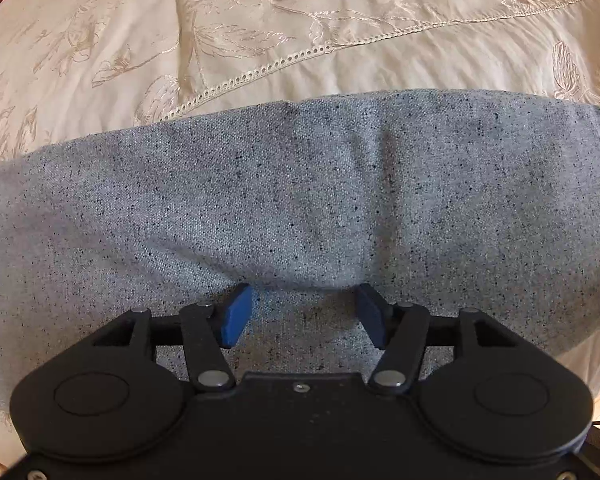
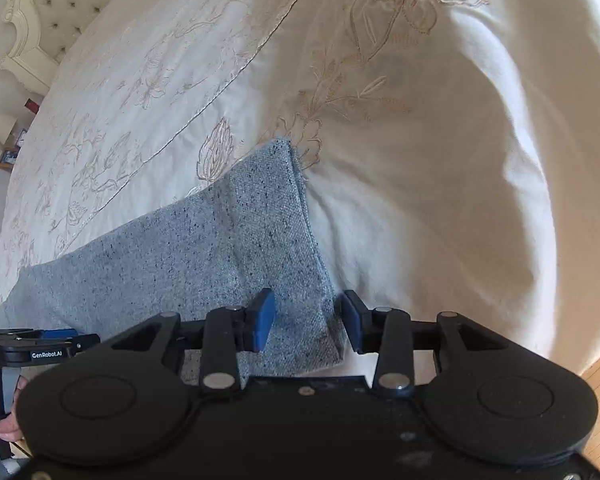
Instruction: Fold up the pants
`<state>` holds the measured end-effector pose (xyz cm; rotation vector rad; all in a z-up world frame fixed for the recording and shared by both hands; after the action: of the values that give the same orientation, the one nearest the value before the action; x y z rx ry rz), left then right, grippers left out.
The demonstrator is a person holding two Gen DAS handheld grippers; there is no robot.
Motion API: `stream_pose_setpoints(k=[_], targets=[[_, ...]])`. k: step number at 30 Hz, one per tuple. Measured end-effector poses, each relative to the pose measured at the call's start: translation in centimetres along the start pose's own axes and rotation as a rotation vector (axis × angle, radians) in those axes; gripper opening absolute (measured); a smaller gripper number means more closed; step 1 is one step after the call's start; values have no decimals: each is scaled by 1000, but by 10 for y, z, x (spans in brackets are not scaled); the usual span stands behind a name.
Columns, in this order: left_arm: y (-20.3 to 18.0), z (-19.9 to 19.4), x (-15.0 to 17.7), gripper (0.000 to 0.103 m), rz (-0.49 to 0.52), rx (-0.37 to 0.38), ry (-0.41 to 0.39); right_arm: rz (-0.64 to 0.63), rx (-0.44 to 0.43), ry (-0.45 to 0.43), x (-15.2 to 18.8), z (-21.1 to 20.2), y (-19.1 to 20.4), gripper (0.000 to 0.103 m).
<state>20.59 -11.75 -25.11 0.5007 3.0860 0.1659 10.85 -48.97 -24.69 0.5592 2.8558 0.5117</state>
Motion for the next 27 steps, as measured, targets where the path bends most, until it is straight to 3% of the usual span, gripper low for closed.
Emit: stream_pose_setpoints(k=[9, 12, 13, 15, 16, 23, 27], targets=[[-1, 1, 0, 65, -13, -2, 1, -106, -64, 14, -32, 14, 10, 42], [3, -14, 0, 60, -34, 26, -10, -103, -88, 25, -36, 17, 8, 42], [5, -20, 1, 59, -48, 39, -29, -98, -89, 27, -37, 17, 8, 37], [8, -35, -1, 59, -69, 47, -72, -100, -76, 33, -34, 11, 9, 13], [9, -41, -4, 59, -74, 48, -90, -103, -73, 33, -32, 8, 11, 11], [4, -36, -60, 59, -76, 35, -117, -108, -74, -36, -19, -32, 43, 11], [-3, -9, -87, 60, -56, -12, -56, -102, -87, -46, -13, -41, 58, 11]])
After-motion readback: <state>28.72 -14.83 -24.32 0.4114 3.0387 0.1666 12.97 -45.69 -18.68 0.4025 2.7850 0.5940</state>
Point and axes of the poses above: each gripper's, at about its wrist camera, not at the fingertips, and z roughly the way its jaws point, y to its left, x to its underside, the point moved 3 cm from there along z, roughly the way its jaws point, and after that the axes turned 11 degrees about y, right-handed, at the moved point
